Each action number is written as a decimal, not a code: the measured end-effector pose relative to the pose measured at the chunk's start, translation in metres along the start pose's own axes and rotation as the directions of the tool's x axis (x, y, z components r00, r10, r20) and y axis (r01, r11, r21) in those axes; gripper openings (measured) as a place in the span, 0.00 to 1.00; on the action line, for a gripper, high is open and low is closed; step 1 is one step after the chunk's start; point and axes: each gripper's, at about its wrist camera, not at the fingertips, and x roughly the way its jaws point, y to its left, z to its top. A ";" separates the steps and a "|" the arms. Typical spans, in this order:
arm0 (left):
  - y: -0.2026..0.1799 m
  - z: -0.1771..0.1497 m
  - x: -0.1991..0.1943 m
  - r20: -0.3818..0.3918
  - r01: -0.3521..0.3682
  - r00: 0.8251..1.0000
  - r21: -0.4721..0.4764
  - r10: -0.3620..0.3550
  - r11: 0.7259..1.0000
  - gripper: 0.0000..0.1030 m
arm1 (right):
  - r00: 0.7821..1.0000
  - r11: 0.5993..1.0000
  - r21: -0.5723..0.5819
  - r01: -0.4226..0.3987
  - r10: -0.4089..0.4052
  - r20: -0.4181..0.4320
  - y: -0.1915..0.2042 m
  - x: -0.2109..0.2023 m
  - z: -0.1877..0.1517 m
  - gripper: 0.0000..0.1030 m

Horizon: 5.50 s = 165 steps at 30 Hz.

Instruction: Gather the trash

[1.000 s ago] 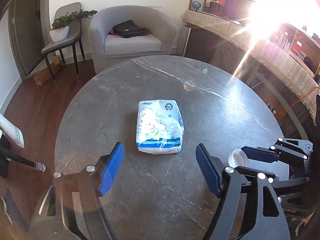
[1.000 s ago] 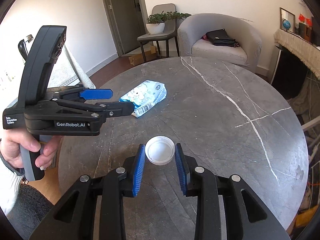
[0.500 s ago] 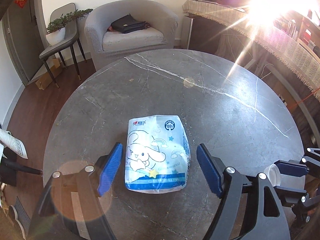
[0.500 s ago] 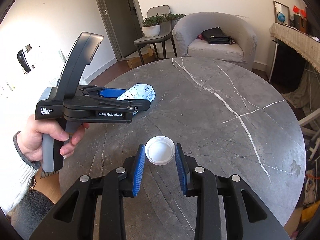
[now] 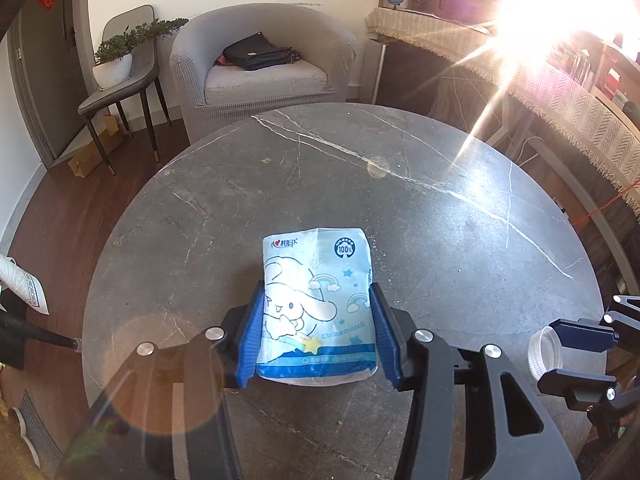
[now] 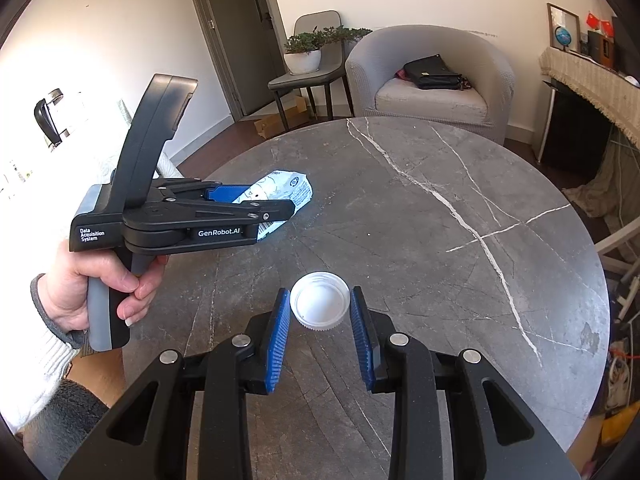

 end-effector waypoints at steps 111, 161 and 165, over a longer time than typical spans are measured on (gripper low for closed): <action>0.242 -0.245 -0.191 0.035 -0.083 0.993 -0.457 0.111 0.886 0.28 | 0.861 0.876 -0.450 -0.175 -0.086 -0.501 0.307 0.255 -0.066 0.49; 0.092 -0.217 -0.239 0.234 -0.283 0.905 -0.292 0.355 0.914 0.96 | 0.982 0.979 -0.115 0.167 -0.156 0.102 0.083 -0.066 -0.038 0.81; 0.091 -0.217 -0.237 0.239 -0.265 0.909 -0.301 0.342 0.916 0.97 | 0.980 0.981 -0.090 0.169 -0.158 0.124 0.070 -0.079 -0.044 0.88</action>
